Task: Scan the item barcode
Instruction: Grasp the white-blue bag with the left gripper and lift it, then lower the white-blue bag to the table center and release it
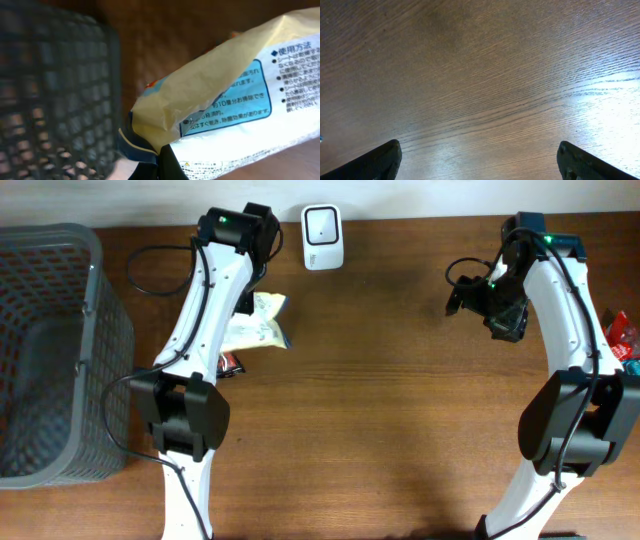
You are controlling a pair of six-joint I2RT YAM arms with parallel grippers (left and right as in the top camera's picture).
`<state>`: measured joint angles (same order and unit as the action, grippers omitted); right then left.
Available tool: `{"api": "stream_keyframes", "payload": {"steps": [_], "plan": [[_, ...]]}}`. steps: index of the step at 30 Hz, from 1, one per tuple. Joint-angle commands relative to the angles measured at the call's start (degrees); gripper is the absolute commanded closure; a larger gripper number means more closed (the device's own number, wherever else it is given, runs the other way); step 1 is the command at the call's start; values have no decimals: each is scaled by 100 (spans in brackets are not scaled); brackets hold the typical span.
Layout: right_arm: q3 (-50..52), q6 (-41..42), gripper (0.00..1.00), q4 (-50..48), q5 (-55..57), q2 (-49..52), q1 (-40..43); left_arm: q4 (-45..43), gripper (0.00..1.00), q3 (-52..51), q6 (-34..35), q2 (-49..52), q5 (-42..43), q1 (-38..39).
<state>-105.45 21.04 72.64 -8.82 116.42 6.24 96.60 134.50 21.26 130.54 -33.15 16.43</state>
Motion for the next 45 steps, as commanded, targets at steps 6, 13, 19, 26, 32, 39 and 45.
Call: {"api": "stream_keyframes", "payload": {"steps": [6, 13, 19, 26, 32, 39, 45], "plan": [[-94, 26, 1, 0, 68, -44, 0, 15, 100, 490, 352, -28, -2111, 70], [-94, 24, 2, 0, 68, -44, 0, 13, 100, 734, -15, -24, -903, 857], [-96, 26, 1, 0, 68, -44, 0, -319, 100, 219, 275, -13, 671, 1639], [-96, 26, 2, 0, 68, -44, 0, -949, 100, 114, 269, -11, -2774, 1471], [-94, 26, 2, 0, 68, -44, 0, -1272, 100, 114, 101, -11, -3469, 903], [-94, 26, 2, 0, 68, -44, 0, -1451, 100, -162, 144, 361, -1974, 1388], [-94, 26, 2, 0, 68, -44, 0, -1432, 100, -636, 142, 682, -2944, 2039]]}}
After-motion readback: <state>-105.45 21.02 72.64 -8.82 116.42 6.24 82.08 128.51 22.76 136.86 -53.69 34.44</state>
